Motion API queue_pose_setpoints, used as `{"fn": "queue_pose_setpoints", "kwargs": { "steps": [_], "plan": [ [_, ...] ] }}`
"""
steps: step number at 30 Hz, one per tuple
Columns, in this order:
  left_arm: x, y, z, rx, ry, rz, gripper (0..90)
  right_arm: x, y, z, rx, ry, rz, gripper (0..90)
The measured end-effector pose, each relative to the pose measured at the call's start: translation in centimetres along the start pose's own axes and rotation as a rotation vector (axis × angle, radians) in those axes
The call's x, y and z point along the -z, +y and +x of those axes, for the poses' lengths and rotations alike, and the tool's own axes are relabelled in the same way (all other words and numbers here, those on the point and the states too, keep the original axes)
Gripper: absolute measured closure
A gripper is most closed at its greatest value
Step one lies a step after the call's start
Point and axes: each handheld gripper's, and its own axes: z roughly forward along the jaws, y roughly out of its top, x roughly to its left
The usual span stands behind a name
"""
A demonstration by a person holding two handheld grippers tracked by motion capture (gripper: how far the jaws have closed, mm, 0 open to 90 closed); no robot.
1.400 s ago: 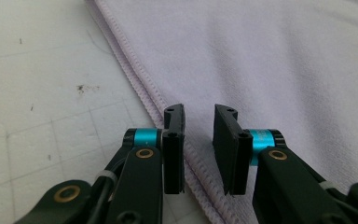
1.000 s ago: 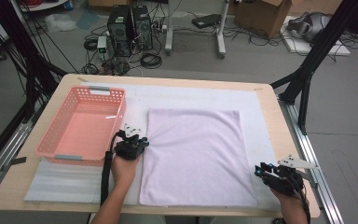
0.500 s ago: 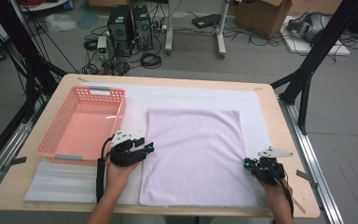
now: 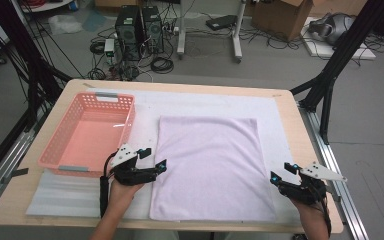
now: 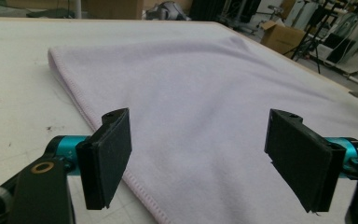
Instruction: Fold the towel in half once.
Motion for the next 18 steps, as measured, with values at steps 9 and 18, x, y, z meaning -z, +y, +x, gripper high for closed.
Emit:
{"fn": "queue_pose_setpoints", "kwargs": {
  "steps": [9, 18],
  "plan": [
    [0.54, 0.08, 0.24, 0.012, 0.011, -0.008, 22.6, -0.08, 0.06, 0.01, -0.006, -0.013, -0.013, 20.5],
    [0.41, 0.02, 0.38, 0.009, 0.010, 0.001, 22.7, -0.60, -0.01, 0.15, 0.001, 0.002, 0.005, 20.1]
  ]
}}
